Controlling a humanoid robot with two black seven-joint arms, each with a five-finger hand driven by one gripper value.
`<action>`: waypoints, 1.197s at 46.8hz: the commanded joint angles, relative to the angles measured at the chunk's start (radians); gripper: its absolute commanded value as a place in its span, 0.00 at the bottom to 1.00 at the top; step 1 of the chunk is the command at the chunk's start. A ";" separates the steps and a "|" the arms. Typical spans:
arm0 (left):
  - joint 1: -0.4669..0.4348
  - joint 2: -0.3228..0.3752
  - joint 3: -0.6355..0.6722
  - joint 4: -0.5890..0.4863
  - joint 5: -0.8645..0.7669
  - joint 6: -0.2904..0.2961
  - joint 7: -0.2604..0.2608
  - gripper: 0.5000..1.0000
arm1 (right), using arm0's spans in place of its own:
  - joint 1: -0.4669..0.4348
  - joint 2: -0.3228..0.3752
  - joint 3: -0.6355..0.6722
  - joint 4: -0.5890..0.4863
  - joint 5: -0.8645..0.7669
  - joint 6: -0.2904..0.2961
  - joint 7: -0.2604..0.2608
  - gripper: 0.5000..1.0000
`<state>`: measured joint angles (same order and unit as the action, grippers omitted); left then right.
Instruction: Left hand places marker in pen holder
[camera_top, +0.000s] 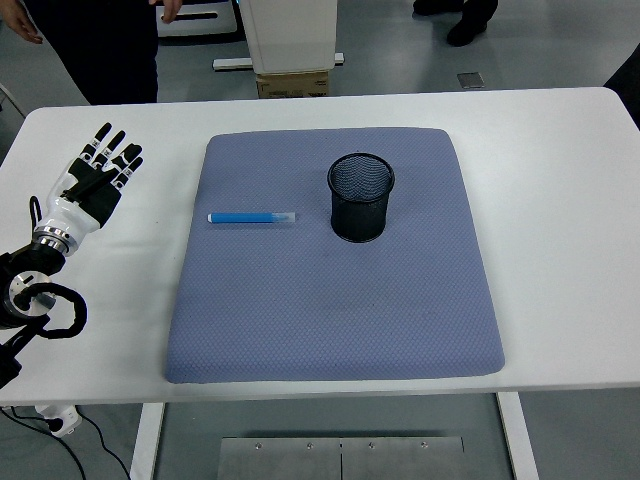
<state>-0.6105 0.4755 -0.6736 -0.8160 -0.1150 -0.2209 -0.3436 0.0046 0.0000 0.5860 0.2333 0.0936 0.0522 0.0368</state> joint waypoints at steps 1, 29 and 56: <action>0.000 0.002 0.002 0.000 0.011 0.006 -0.002 1.00 | 0.000 0.000 0.000 0.000 0.000 0.000 0.000 1.00; -0.006 -0.003 -0.050 0.003 0.009 0.008 -0.038 1.00 | 0.000 0.000 0.000 0.000 0.000 0.000 0.000 1.00; -0.017 0.038 -0.027 0.001 0.014 0.020 -0.032 1.00 | 0.000 0.000 0.000 0.000 0.000 0.000 0.000 1.00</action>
<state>-0.6263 0.4947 -0.7077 -0.8161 -0.1033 -0.2061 -0.3762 0.0043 0.0000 0.5860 0.2333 0.0936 0.0521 0.0369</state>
